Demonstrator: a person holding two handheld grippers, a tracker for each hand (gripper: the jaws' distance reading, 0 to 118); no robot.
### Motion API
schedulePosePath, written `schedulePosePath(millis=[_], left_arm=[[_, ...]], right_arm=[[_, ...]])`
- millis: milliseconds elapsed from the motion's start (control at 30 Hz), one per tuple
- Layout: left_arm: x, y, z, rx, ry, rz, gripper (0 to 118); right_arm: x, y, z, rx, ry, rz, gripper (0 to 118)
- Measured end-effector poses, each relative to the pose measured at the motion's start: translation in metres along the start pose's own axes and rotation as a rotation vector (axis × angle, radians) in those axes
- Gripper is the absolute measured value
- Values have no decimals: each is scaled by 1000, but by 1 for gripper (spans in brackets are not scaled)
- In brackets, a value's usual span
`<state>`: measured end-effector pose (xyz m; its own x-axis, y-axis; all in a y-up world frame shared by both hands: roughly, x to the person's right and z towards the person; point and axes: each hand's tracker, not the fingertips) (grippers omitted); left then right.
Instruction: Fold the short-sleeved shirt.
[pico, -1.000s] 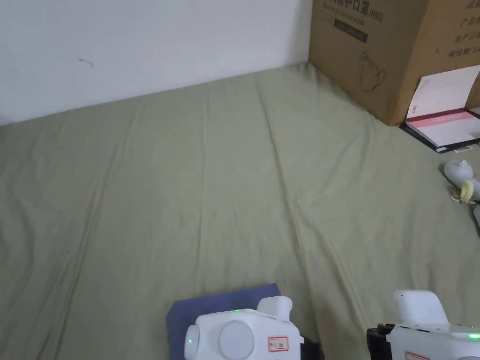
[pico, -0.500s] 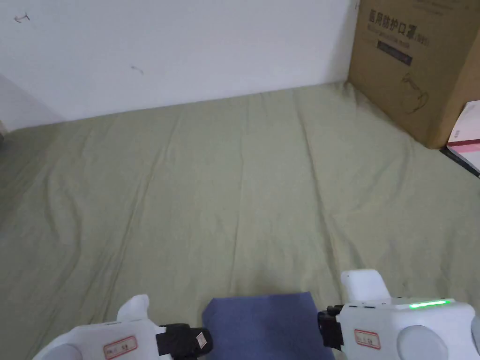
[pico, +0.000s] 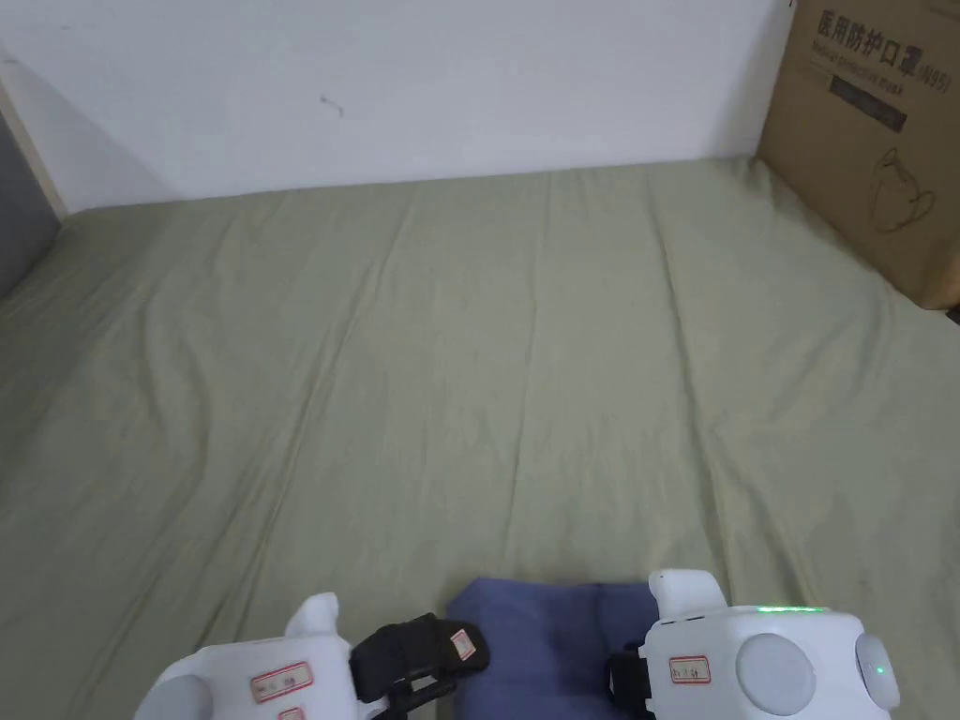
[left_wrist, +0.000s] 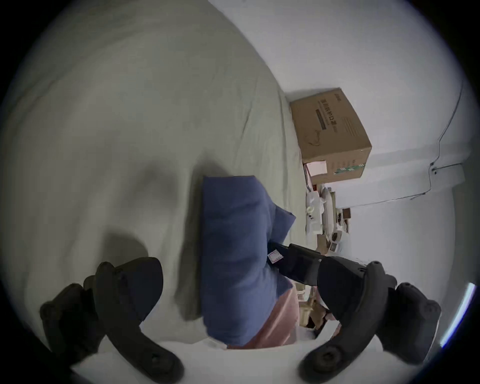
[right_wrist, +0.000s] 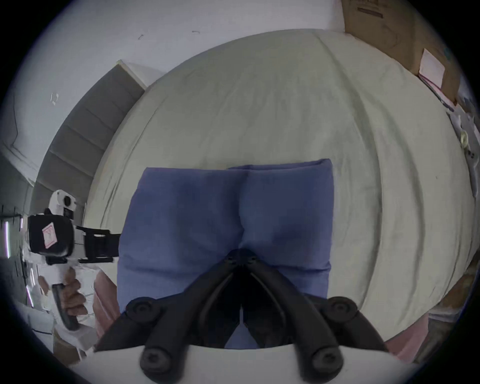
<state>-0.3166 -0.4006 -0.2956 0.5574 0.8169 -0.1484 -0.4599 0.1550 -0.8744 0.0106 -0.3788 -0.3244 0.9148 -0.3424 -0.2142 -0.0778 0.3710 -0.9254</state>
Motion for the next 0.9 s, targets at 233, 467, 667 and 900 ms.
schedulePosePath(millis=[233,467,667,900], left_arm=[[-1,-6,-63,-187,-174,130,115],[-19,13,-51,-179,-80,115,28],[3,17,-6,-132,47,-42,28],[-55,88,106,-57,392,-153,28]], right_arm=[[-3,-1,0,6,-19,12,0],[-17,0,12,19,-57,46,0],[-37,2,29,60,-115,137,0],[-43,3,24,57,-116,130,0]])
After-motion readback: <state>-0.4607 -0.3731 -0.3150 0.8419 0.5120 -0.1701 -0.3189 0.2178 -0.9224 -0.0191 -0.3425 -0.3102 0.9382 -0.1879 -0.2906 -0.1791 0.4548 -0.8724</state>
